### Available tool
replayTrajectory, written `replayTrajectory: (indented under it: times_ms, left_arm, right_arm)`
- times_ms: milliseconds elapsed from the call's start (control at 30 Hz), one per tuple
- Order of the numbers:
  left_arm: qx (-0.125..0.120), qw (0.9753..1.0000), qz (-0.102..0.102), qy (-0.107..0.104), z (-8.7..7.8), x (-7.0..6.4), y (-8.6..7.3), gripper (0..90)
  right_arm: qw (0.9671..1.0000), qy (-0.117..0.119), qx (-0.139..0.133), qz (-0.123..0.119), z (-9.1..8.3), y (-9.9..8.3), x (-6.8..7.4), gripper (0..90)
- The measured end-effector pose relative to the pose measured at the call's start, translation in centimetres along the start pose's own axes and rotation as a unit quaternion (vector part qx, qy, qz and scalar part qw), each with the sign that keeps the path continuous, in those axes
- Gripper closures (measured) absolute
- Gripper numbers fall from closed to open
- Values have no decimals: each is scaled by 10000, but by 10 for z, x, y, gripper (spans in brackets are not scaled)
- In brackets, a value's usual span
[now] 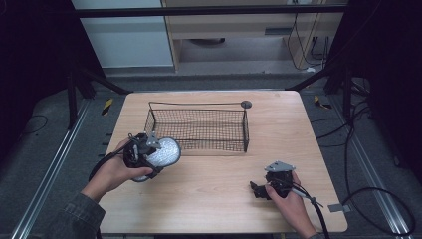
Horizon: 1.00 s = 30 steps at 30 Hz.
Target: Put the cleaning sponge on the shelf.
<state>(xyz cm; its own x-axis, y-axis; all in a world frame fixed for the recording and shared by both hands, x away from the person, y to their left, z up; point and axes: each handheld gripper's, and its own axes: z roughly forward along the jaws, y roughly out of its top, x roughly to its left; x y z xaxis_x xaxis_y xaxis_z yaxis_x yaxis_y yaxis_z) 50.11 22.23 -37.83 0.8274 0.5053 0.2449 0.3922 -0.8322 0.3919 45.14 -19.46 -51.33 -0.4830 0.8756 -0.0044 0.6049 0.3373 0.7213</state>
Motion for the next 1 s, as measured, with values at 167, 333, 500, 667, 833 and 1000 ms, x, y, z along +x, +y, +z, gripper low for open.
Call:
replayTrajectory:
  times_ms: [167, 333, 500, 667, 833, 1000]
  left_arm:
    - [-128, 9998, 121, 13, -4, 6, 15, 122]
    - [-162, 9997, 171, 90, -6, 13, 25, 122]
    - [-214, 9994, 220, 177, -7, 22, 36, 122]
    - [-279, 9993, 172, 191, -6, 35, 43, 122]
    - [-342, 9993, 80, 125, -7, 46, 50, 124]
    - [-298, 9993, 165, 176, -6, 54, 61, 124]
  right_arm:
    - [10000, -1, 3, 7, 0, 0, 0, 3]
    - [10000, 10, 12, 11, 0, 0, 0, 4]
    - [10000, 7, 10, 5, 0, 0, 0, 4]
    - [10000, 15, 9, 29, 0, 0, 0, 4]
    - [10000, -8, 2, 3, 1, 0, 0, 4]
    - [10000, 0, -6, 1, 1, 1, 0, 3]
